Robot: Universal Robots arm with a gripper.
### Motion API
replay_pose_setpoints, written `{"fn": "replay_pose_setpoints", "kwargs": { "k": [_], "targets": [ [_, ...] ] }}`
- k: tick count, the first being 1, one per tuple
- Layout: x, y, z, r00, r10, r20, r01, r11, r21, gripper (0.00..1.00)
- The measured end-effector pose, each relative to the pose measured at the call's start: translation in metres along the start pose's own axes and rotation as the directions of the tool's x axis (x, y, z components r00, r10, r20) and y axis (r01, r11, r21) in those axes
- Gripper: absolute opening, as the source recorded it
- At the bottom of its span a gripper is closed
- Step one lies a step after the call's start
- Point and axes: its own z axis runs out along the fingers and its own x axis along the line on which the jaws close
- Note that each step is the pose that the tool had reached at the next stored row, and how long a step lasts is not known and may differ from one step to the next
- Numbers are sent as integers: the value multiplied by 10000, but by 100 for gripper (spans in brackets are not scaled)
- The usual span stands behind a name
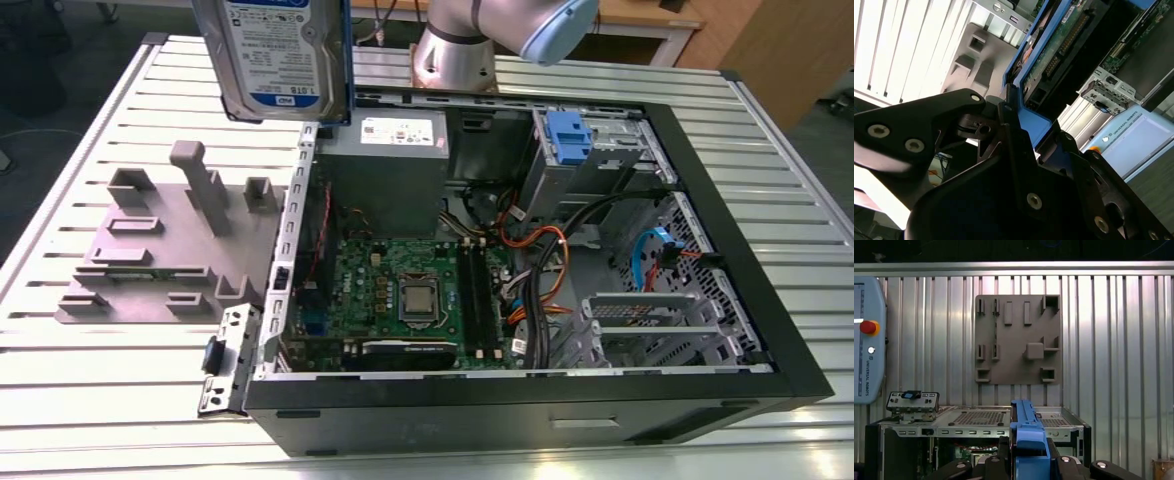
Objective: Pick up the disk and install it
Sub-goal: 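Pick up the disk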
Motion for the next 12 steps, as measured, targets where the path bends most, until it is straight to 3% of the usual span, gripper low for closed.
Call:
{"fn": "replay_pose_setpoints", "kwargs": {
  "k": [12],
  "targets": [
    [27, -2, 0, 10000, -2, -4, 2, 10000, 0, 36]
  ]
}}
